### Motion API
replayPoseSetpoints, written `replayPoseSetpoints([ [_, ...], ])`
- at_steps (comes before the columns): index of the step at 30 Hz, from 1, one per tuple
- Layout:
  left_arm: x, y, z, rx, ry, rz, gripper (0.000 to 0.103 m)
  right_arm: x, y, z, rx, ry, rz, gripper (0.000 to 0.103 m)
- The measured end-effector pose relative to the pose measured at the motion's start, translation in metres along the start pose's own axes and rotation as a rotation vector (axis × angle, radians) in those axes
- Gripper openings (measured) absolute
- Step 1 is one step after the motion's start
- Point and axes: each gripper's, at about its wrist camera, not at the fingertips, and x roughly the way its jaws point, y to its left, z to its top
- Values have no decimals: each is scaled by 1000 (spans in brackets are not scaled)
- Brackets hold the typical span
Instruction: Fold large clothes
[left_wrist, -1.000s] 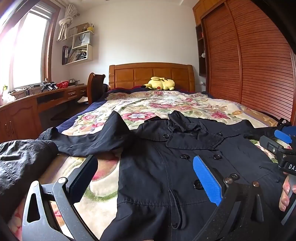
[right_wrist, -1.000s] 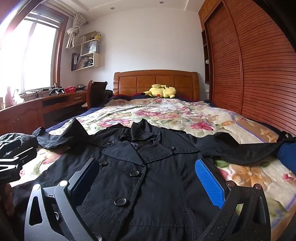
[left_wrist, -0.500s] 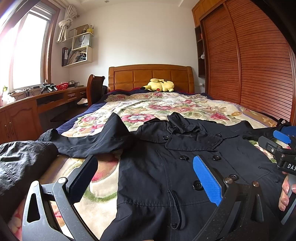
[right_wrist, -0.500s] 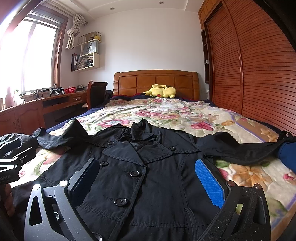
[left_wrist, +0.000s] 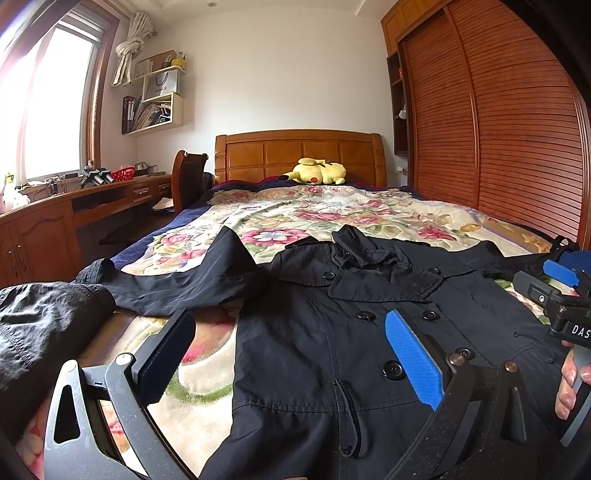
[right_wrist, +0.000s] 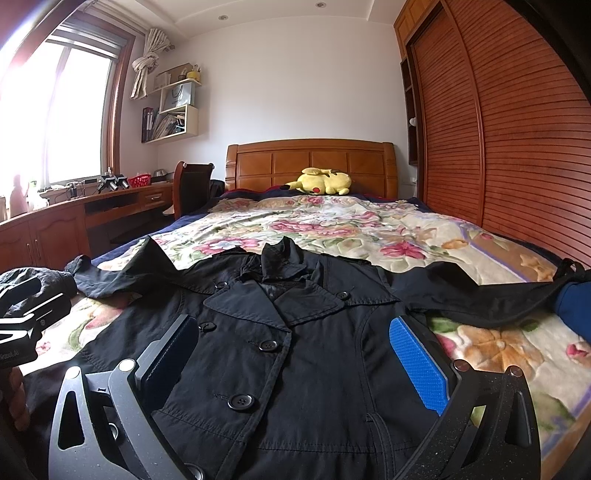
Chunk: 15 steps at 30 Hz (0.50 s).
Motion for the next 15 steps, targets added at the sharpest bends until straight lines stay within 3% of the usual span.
replayPoseSetpoints([
  [15, 0, 0, -1, 0, -1, 2, 103, 1, 1, 1, 2, 0, 1, 103],
])
